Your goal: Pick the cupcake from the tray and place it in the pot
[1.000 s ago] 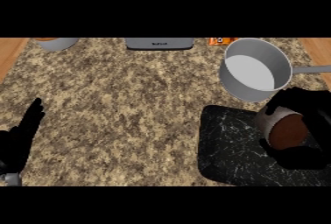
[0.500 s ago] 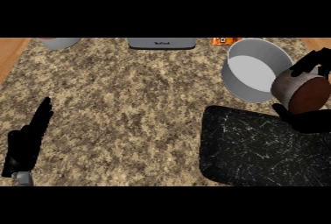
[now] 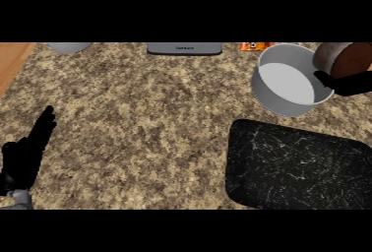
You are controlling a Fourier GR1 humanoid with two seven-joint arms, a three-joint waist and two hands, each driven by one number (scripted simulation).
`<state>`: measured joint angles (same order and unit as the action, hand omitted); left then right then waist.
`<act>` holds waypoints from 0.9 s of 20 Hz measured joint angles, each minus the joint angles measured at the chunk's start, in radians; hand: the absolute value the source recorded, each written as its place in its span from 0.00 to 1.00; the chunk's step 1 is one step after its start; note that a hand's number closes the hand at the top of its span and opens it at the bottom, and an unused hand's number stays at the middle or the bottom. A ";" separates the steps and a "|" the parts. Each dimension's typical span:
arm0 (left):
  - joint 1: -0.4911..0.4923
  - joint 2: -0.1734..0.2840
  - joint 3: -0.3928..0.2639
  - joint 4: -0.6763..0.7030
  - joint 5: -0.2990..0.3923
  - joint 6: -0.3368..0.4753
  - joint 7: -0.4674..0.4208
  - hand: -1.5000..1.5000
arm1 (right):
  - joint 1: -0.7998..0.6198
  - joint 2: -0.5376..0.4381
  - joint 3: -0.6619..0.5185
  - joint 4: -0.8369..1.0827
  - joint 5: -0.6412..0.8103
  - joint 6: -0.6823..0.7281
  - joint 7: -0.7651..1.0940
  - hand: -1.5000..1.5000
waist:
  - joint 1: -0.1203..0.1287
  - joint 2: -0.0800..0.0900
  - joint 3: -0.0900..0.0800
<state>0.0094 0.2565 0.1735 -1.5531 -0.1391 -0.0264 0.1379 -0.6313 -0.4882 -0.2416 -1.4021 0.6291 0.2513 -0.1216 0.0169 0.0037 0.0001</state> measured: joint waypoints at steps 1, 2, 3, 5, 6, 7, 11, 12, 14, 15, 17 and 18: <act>0.011 0.000 0.001 -0.008 0.001 -0.004 -0.005 0.50 | -0.026 -0.008 0.001 0.058 0.012 -0.016 -0.026 1.00 | 0.002 0.000 0.000; 0.010 -0.001 0.001 -0.009 0.002 -0.006 -0.007 0.50 | -0.064 -0.020 -0.002 0.124 0.019 -0.025 -0.048 1.00 | 0.005 0.001 0.000; 0.013 -0.004 -0.001 -0.009 0.002 -0.007 -0.011 0.50 | -0.099 -0.029 -0.006 0.185 0.022 -0.034 -0.073 1.00 | 0.007 0.002 0.000; 0.002 -0.007 -0.004 -0.012 -0.001 -0.006 0.001 0.50 | -0.151 -0.027 0.003 0.306 0.048 -0.079 -0.123 1.00 | 0.010 0.003 0.000; -0.010 -0.007 -0.005 -0.009 -0.001 -0.007 0.006 0.50 | -0.181 -0.027 0.007 0.367 0.060 -0.095 -0.144 1.00 | 0.013 0.005 0.000; -0.005 -0.013 -0.010 -0.020 -0.006 -0.003 0.006 0.50 | -0.202 -0.026 0.008 0.427 0.075 -0.123 -0.169 1.00 | 0.018 0.006 0.000; -0.017 -0.022 -0.020 0.004 -0.017 0.000 -0.010 0.50 | -0.289 -0.019 0.032 0.634 0.149 -0.229 -0.239 1.00 | 0.028 0.011 0.001; -0.019 -0.028 -0.027 0.002 -0.022 0.003 -0.006 0.50 | -0.307 -0.020 0.039 0.678 0.170 -0.255 -0.253 1.00 | 0.031 0.013 0.001; -0.022 -0.022 -0.023 0.010 -0.015 -0.010 -0.015 0.50 | -0.337 -0.031 0.042 0.767 0.196 -0.297 -0.294 1.00 | 0.037 0.016 0.001; -0.027 -0.025 -0.028 0.009 -0.019 -0.007 -0.012 0.50 | -0.352 -0.021 0.034 0.809 0.193 -0.308 -0.303 1.00 | 0.039 0.017 0.001; -0.036 -0.023 -0.025 0.018 -0.018 -0.010 -0.011 0.50 | -0.391 -0.016 0.021 0.889 0.191 -0.310 -0.312 0.00 | 0.043 0.019 0.001; -0.034 -0.015 -0.019 0.017 -0.012 -0.018 -0.015 0.50 | -0.402 -0.011 0.014 0.925 0.189 -0.314 -0.314 0.00 | 0.045 0.019 0.001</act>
<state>-0.0251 0.2410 0.1546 -1.5360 -0.1511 -0.0440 0.1232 -1.0338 -0.4989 -0.2275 -0.4772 0.8185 -0.0628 -0.4358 0.0616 0.0224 0.0015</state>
